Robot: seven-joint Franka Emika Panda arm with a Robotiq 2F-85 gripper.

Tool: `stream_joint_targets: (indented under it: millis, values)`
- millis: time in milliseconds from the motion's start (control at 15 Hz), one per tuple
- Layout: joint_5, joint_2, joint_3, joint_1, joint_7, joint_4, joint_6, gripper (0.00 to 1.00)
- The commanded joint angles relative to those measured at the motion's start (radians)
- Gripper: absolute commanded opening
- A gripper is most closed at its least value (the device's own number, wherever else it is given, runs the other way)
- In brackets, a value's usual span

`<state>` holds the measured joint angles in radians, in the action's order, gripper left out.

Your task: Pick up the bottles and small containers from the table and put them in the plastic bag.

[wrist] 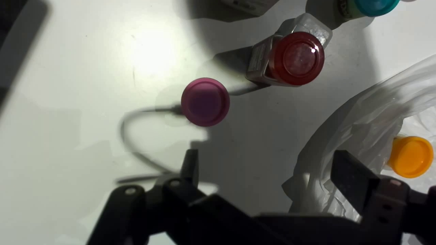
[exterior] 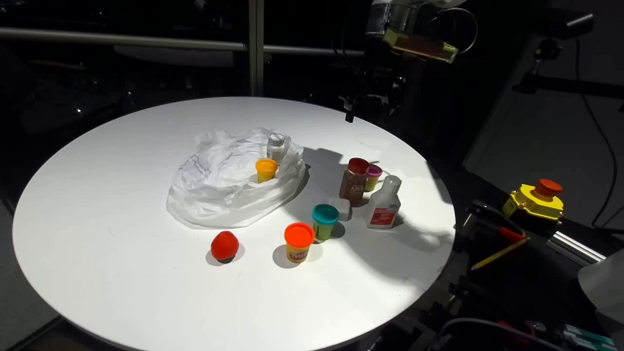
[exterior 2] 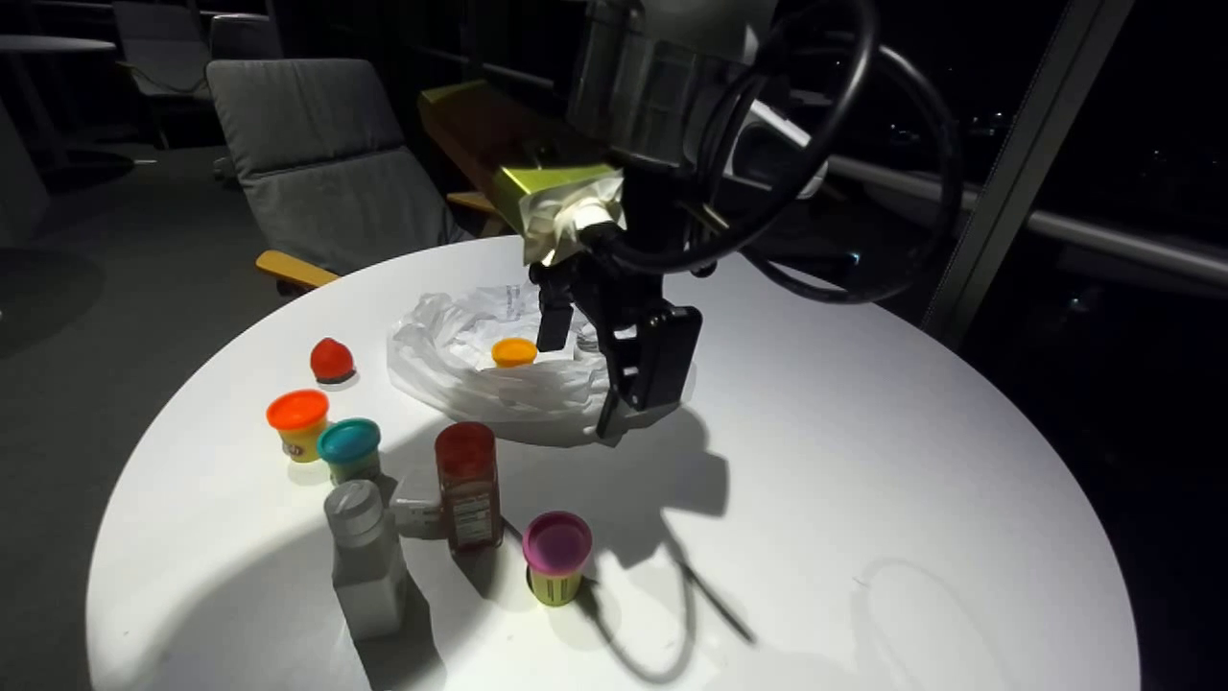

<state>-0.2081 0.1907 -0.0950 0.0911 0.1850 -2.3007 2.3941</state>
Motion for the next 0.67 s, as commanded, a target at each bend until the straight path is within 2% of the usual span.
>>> stream_joint_targets:
  millis: [0, 133, 267, 467, 600]
  values:
    - [0.001, 0.000, 0.001, 0.001, 0.001, 0.002, -0.004, 1.00]
    - [0.001, 0.000, 0.001, 0.001, 0.001, 0.002, -0.007, 1.00]
    - [0.017, 0.010, -0.011, -0.012, 0.084, -0.025, 0.122, 1.00]
    - [0.055, 0.047, -0.033, -0.024, 0.188, -0.041, 0.214, 1.00]
    - [0.091, 0.077, -0.059, -0.038, 0.275, -0.047, 0.236, 1.00]
